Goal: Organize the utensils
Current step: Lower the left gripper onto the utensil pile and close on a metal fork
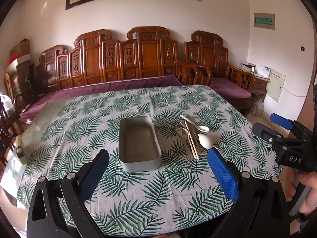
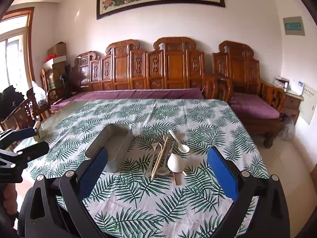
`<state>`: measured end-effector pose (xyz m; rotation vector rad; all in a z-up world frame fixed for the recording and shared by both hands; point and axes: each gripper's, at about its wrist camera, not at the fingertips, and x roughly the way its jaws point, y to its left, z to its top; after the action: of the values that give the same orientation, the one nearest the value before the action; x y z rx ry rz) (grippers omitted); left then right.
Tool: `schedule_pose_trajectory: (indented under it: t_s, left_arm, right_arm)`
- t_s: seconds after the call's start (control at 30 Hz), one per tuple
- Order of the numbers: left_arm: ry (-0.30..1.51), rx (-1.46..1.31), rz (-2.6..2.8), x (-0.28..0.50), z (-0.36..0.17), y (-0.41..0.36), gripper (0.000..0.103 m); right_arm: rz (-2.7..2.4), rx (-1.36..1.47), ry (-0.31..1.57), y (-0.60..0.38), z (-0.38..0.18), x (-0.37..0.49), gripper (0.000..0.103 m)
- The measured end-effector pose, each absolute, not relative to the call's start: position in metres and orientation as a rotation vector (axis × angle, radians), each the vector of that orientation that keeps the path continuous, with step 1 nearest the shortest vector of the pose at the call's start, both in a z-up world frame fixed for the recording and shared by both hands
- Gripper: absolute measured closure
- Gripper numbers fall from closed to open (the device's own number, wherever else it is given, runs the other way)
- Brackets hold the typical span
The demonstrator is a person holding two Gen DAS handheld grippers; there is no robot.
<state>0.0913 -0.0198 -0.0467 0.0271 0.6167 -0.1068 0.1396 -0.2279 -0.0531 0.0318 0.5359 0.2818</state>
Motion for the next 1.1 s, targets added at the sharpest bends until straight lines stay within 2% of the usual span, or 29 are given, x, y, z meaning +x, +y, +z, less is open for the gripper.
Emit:
schedule_pose_trajectory:
  t_s: [0.23,0.63,0.73,1.0,1.1]
  left_arm:
    - [0.685,0.049,-0.171,0.12,-0.067,-0.032,0.007]
    - [0.76,0.07,-0.249,0.181,-0.104,-0.06,0.007]
    - [0.776,0.074,-0.256,0.194,-0.113,-0.065,0.01]
    - [0.849,0.048,-0.287,0.224,-0.139,-0.074,0.025]
    - [0.861,0.047,-0.289,0.234,-0.145,-0.075,0.027]
  right_arm:
    - [0.273,0.013,0.576,-0.238,-0.074,0.171,0.005]
    - [0.287,-0.05,0.7,-0.254,-0.129,0.24,0.041]
    - [0.318,-0.045,0.737,-0.254,-0.145,0.259,0.049]
    - [0.369,-0.063,0.826,-0.25,-0.181,0.313,0.052]
    - [0.388,-0.066,0.859,-0.246,-0.19,0.344,0.054]
